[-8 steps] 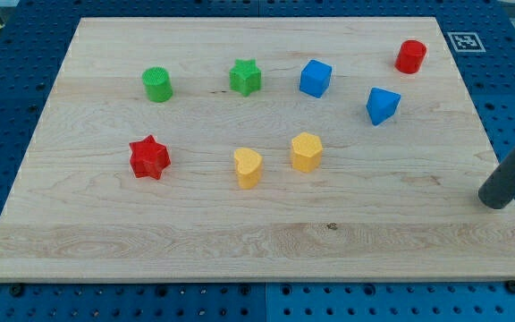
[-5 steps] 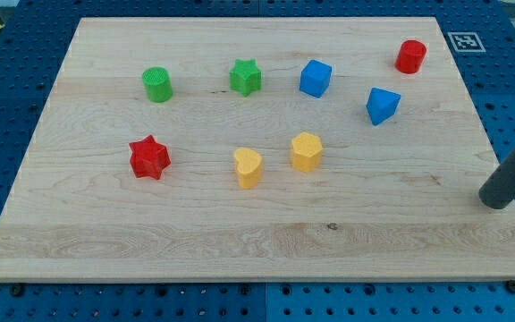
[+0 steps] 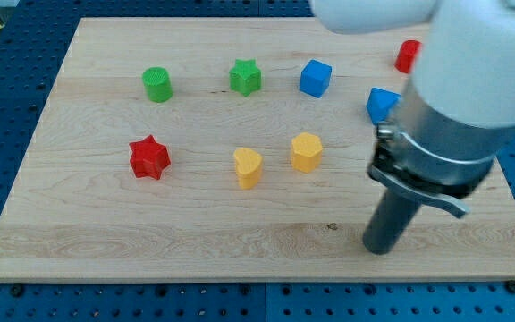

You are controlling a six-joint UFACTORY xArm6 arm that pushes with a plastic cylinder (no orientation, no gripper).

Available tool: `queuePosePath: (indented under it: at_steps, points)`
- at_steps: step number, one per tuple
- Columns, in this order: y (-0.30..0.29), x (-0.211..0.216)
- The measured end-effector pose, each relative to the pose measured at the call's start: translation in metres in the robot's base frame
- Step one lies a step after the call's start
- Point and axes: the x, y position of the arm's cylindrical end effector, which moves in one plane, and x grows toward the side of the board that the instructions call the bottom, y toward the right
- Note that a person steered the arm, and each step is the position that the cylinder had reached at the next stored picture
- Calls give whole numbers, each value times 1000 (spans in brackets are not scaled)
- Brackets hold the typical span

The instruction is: Slide the red star diagonal to the bottom left of the green circle

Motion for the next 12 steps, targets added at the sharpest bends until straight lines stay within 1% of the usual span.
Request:
queuePosePath:
  at_steps: [1, 2, 3, 4, 6, 7, 8, 9, 10, 11, 12]
  points:
    - [-36, 0]
    - [-102, -11]
    - [-139, -48]
    - [-177, -76]
    - [-273, -113]
    - [-294, -122]
    - [-286, -108]
    - [-306, -100]
    - [-342, -101]
    - [-351, -105]
    - [-316, -92]
